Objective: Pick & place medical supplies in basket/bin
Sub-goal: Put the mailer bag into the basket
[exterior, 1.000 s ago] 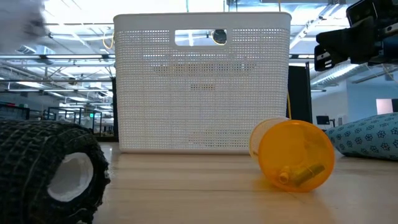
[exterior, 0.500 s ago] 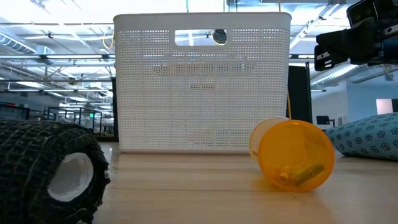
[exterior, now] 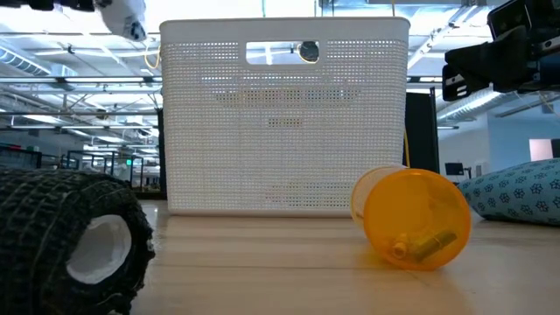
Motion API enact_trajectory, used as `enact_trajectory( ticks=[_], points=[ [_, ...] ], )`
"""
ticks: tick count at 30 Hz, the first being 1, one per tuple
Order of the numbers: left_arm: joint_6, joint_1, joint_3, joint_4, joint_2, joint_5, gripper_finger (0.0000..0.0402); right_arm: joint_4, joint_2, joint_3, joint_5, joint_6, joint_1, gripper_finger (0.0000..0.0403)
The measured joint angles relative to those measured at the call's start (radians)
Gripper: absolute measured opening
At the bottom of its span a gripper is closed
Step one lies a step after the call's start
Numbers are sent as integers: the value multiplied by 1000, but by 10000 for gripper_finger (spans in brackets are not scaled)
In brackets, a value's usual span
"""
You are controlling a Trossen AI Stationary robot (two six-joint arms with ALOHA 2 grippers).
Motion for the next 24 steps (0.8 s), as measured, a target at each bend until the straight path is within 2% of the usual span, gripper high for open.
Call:
enact_trajectory(
  ticks=[4,7,9,12,16,19,24],
  points=[
    [57,-1,-36,1,-134,-39,0,0,0,0,0,-7,0,0],
    [72,0,-35,60,-200,-156,0,0,0,0,0,-7,0,0],
    [100,1,-24,117,-213,-223,0,1,0,0,0,-9,0,0],
    [136,0,38,164,-192,-214,0,10,0,0,0,-11,0,0],
    [124,0,177,176,-70,-250,0,11,0,0,0,-11,0,0],
    [135,5,297,159,87,-310,0,11,0,0,0,-30,0,0],
    [157,75,554,88,376,-313,0,11,0,0,0,-51,0,0]
  ],
)
